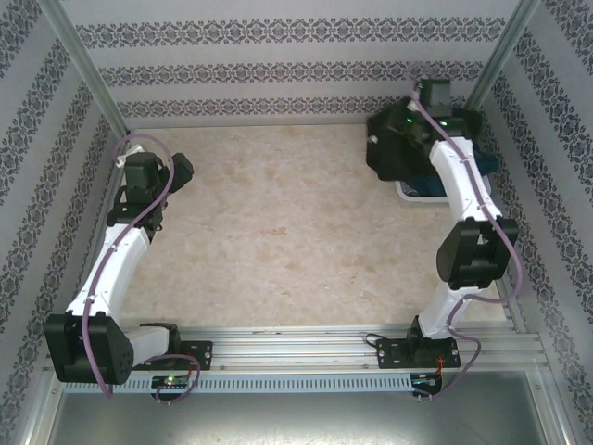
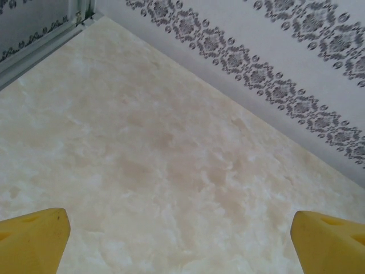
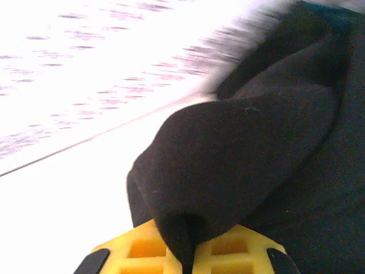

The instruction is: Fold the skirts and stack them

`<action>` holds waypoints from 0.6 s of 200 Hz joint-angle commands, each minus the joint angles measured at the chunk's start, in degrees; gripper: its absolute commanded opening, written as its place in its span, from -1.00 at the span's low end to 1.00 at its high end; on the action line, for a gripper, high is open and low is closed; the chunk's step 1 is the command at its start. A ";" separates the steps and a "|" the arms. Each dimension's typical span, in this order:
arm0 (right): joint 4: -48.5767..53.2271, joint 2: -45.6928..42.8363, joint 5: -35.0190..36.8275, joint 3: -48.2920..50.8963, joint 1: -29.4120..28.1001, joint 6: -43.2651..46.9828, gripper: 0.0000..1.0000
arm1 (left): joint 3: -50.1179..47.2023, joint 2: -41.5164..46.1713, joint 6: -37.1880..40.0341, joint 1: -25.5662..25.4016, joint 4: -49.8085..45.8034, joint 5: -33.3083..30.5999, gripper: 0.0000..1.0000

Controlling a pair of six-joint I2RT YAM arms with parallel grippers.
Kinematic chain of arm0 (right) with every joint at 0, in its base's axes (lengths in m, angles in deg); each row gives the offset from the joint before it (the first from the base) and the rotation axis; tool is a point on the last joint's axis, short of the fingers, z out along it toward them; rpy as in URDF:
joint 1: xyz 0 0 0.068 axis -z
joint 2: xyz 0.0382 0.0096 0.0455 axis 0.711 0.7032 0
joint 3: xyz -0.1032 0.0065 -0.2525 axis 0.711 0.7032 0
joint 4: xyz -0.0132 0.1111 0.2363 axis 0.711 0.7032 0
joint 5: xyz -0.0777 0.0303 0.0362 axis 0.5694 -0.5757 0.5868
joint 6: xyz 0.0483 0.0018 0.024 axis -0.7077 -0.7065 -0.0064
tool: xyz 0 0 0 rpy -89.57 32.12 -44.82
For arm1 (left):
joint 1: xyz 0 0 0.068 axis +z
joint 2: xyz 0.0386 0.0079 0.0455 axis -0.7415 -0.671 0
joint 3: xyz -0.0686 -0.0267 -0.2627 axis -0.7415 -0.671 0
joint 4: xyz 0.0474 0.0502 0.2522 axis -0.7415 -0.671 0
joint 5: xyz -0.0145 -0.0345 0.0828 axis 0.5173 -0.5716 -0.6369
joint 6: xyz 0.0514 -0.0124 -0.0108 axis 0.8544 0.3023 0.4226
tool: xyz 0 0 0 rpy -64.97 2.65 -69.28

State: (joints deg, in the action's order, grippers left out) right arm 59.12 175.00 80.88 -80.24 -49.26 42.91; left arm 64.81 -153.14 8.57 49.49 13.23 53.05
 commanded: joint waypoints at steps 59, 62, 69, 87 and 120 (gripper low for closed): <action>-1.31 -4.13 -11.08 -3.08 -20.06 3.44 -1.00 | 9.93 -4.40 2.68 0.74 -11.34 3.89 0.99; -1.79 -4.51 -10.80 -1.38 -19.93 3.69 -1.00 | 10.08 -4.52 2.80 0.74 -11.82 4.16 0.99; -3.09 -5.42 -10.86 3.01 -19.50 4.27 -1.00 | 10.46 -4.79 2.91 0.75 -12.81 4.85 0.99; -6.89 -7.20 -11.20 14.47 -17.74 6.12 -1.00 | 10.46 -5.41 3.59 0.75 -14.33 7.30 1.00; -8.21 -10.57 -3.84 27.79 -13.38 7.14 0.94 | 10.58 -7.93 4.48 -0.89 -19.01 8.62 1.00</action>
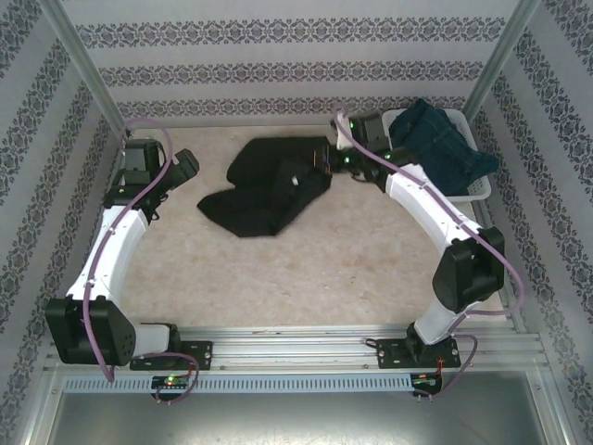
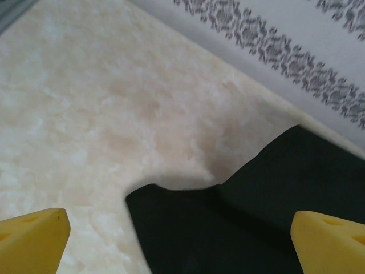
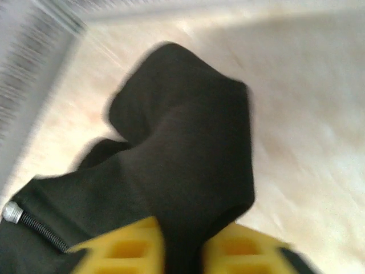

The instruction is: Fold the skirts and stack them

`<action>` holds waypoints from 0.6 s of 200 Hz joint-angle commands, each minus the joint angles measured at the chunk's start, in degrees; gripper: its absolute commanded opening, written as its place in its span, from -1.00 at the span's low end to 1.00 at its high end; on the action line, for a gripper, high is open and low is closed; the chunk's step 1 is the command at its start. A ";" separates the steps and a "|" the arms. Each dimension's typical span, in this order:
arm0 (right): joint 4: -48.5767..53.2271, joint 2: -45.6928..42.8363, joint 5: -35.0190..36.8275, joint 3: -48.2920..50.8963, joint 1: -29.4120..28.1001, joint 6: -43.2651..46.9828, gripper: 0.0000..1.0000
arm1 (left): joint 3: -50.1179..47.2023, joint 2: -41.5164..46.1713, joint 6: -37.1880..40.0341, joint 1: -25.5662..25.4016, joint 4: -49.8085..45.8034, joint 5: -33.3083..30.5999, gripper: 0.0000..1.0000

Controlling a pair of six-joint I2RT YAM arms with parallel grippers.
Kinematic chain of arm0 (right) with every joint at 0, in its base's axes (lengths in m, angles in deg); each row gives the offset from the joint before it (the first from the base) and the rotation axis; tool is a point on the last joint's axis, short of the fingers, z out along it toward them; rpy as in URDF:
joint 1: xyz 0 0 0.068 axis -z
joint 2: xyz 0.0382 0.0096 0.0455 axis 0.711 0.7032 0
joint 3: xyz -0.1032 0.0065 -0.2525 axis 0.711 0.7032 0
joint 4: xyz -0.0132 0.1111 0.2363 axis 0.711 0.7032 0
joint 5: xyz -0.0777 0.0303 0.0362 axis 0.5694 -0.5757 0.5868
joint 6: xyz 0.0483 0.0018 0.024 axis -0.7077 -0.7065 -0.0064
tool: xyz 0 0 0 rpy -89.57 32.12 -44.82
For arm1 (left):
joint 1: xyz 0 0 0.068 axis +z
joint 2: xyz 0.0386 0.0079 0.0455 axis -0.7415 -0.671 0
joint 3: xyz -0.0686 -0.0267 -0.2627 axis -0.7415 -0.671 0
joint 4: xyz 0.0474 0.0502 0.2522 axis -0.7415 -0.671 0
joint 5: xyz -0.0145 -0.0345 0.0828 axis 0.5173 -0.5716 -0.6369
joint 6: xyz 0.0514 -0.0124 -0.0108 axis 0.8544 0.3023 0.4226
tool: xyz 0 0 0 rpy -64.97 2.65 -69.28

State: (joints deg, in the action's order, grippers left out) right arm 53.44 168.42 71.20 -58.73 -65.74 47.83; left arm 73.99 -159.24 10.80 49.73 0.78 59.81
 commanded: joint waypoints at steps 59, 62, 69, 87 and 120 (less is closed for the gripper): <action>-7.12 -19.85 12.20 26.65 1.10 -7.99 0.95 | -3.34 -6.27 -2.90 -7.58 -9.90 -3.45 0.99; -7.95 -20.94 12.35 28.15 0.87 -9.30 0.95 | -3.85 -6.35 -3.29 -7.54 -9.76 -3.72 0.99; -8.99 -23.13 13.08 31.35 0.34 -13.24 0.95 | -4.74 -6.54 -4.25 -7.49 -9.64 -4.16 0.99; -7.42 -27.38 13.95 36.24 -0.03 -18.87 0.95 | -6.05 -7.56 -5.50 -7.40 -10.01 -4.99 0.99; -6.11 -33.03 19.95 42.64 -5.74 -18.90 0.96 | -7.81 -11.91 -6.68 -3.94 -10.41 -2.25 1.00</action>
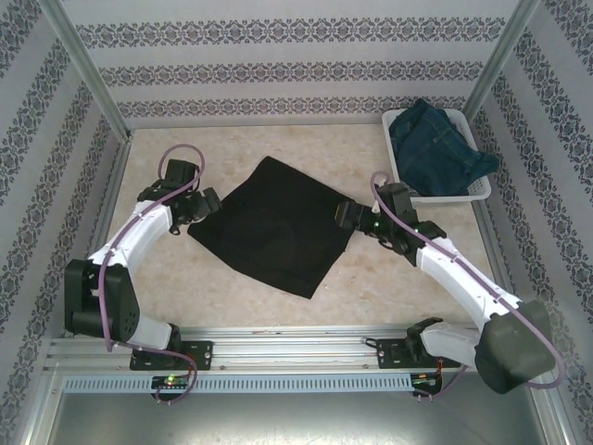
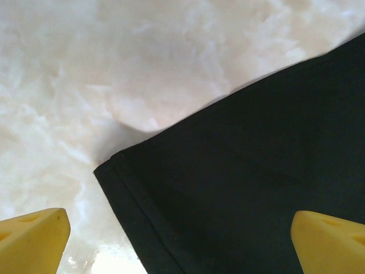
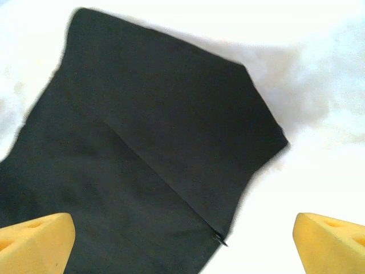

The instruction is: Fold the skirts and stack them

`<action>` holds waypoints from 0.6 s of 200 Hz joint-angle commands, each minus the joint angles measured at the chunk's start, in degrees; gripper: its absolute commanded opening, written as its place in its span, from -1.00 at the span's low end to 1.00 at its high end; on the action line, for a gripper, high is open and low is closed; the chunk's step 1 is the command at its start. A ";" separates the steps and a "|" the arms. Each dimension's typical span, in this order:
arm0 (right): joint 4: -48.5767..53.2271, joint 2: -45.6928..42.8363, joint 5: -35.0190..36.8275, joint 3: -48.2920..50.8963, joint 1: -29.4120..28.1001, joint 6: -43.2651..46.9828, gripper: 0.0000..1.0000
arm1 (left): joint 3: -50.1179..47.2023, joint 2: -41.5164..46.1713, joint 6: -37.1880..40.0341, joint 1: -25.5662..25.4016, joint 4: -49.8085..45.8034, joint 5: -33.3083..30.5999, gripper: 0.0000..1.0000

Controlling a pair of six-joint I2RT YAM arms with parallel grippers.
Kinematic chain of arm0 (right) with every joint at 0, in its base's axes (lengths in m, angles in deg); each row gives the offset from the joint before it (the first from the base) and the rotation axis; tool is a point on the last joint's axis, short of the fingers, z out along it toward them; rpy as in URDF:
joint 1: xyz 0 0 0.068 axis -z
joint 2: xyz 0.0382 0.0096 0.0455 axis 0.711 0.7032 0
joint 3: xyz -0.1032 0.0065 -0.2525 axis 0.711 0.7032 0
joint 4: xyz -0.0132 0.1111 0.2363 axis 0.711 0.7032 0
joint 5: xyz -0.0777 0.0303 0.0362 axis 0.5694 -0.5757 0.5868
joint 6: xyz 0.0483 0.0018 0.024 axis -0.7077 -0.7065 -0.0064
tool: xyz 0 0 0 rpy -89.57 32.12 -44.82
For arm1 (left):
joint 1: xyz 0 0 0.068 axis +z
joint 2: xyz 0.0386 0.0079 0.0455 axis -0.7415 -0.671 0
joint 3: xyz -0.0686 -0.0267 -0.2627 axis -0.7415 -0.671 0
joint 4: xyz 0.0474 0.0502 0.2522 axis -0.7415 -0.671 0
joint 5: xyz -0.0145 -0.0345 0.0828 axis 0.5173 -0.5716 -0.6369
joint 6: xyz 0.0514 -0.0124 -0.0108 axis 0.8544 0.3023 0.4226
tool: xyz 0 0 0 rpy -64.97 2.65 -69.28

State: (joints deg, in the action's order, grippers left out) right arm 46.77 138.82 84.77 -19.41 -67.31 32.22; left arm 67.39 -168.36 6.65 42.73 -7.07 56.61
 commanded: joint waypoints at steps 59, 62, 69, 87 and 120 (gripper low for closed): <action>-2.04 -2.27 15.53 4.49 -13.66 1.28 0.96 | 0.17 -8.44 -5.00 4.64 -0.73 0.81 0.60; -2.19 -2.20 16.85 4.48 -14.38 1.12 0.95 | 0.57 -9.02 -4.94 4.68 -0.62 0.91 0.56; -2.27 -1.90 17.66 4.10 -14.96 0.59 0.96 | 1.67 -10.59 -4.86 4.64 -0.64 1.47 0.46; -1.89 -1.08 14.96 3.11 -15.25 -0.51 0.96 | 3.42 -13.46 -5.25 4.60 -1.42 2.84 0.29; -7.89 -1.31 7.60 6.33 -17.05 1.71 0.96 | 2.02 -14.36 -5.98 4.77 -0.97 0.41 0.23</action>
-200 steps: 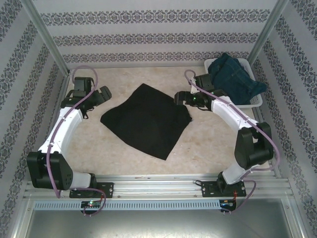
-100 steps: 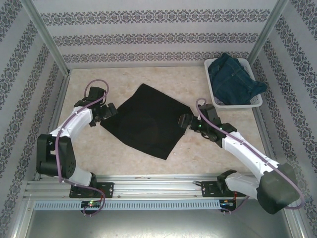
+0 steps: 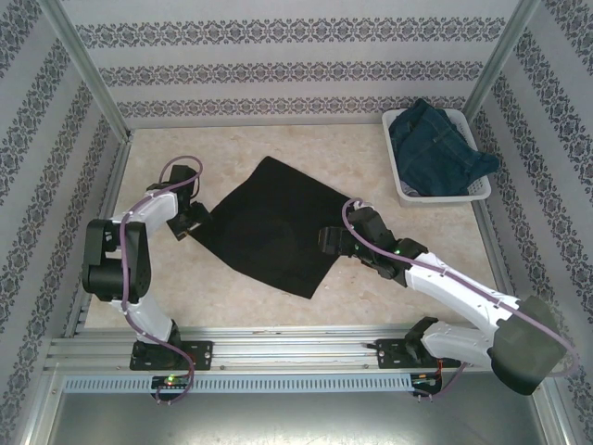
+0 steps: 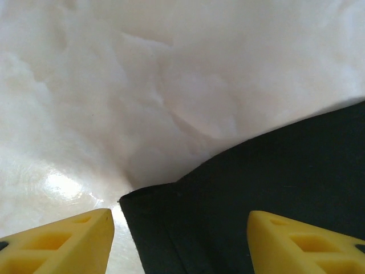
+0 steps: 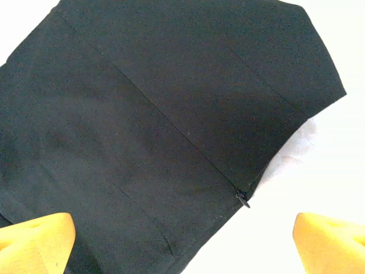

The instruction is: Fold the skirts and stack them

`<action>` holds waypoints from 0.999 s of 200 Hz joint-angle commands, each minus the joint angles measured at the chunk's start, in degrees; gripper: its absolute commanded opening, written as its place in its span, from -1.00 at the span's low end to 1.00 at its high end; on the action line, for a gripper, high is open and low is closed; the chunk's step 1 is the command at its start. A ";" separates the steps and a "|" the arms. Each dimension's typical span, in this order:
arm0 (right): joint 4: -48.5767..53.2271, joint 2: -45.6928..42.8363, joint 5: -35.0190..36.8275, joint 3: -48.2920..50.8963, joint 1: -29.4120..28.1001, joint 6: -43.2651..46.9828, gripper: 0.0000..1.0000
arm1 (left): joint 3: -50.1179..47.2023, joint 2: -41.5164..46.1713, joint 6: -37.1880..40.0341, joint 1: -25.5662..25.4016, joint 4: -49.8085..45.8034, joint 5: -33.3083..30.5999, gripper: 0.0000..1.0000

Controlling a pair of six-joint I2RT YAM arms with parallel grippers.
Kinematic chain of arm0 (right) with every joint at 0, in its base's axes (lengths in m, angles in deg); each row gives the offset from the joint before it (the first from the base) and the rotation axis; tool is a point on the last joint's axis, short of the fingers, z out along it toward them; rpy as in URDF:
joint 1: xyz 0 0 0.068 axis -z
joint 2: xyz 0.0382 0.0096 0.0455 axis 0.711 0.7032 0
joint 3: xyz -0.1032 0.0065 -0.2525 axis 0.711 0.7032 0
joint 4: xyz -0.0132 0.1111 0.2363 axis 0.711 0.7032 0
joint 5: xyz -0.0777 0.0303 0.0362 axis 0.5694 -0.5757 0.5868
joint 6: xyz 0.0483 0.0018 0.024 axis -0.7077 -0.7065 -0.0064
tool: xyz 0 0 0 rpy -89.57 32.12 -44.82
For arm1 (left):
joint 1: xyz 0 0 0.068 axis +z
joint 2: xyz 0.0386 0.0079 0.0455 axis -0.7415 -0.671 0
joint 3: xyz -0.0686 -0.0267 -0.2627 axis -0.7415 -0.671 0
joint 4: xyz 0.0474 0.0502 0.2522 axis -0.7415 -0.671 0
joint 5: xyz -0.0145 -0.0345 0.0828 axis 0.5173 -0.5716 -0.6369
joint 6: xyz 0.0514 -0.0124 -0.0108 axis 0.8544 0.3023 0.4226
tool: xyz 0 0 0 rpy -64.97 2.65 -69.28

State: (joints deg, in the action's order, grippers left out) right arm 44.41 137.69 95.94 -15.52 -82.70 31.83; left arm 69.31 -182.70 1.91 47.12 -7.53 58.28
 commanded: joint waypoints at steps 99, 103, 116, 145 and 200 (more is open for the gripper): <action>-6.38 9.53 -7.45 3.33 -17.96 16.16 0.61 | 0.66 0.02 0.68 0.47 0.12 0.16 -1.00; -6.41 10.00 -6.92 3.45 -18.99 16.46 0.56 | 0.49 0.19 0.84 0.49 0.12 0.15 -1.00; -5.93 11.73 -4.19 2.94 -21.51 17.93 0.46 | 0.01 0.63 1.29 0.47 0.17 0.27 -1.00; -2.09 16.61 1.67 -0.87 -22.20 18.98 0.33 | -1.03 1.50 1.71 0.47 1.07 1.06 -1.00; -1.18 21.20 0.18 -3.03 -20.47 15.15 0.14 | -0.35 1.27 2.14 0.47 1.17 1.65 -1.00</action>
State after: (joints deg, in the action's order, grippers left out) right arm 41.61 157.67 96.29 -16.59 -104.53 48.75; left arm 69.20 -182.78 2.52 47.23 -6.59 59.59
